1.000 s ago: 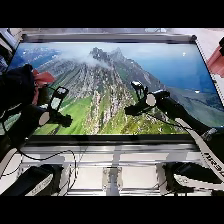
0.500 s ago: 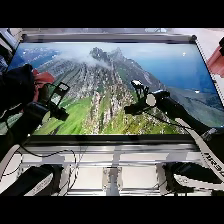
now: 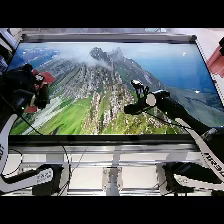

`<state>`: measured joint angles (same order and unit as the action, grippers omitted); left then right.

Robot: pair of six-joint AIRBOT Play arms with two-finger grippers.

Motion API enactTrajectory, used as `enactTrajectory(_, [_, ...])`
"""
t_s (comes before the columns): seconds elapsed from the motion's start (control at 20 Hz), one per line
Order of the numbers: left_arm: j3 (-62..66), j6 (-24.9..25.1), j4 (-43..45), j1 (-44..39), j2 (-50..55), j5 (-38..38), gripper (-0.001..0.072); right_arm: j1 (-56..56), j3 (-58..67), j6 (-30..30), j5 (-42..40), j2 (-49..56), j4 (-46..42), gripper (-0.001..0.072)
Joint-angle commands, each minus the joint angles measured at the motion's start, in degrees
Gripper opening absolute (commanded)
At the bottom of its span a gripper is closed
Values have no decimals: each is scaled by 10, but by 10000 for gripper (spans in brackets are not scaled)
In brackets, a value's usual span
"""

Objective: Fold the clothes and pants, and hang the long-sleeved shirts on hangers.

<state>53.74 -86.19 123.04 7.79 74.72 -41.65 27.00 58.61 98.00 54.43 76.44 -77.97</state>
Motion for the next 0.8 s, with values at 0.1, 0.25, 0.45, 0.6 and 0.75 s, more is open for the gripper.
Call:
enactTrajectory(0.1, [68, -6, 9, 30, 27, 18, 616, 1, 0, 0, 0, 0, 19, 13])
enactTrajectory(0.25, [81, -6, 15, 30, 30, 23, 614, 1, 0, 0, 0, 0, 19, 13])
enactTrajectory(0.45, [81, -7, 14, 48, 46, 16, 613, 1, 0, 0, 0, 0, 19, 13])
enactTrajectory(0.6, [80, -3, 10, 60, 66, 3, 615, 1, 0, 0, -1, 0, 18, 13])
enactTrajectory(0.75, [81, 3, 8, 57, 84, 7, 615, 1, 0, 0, -1, 0, 18, 13])
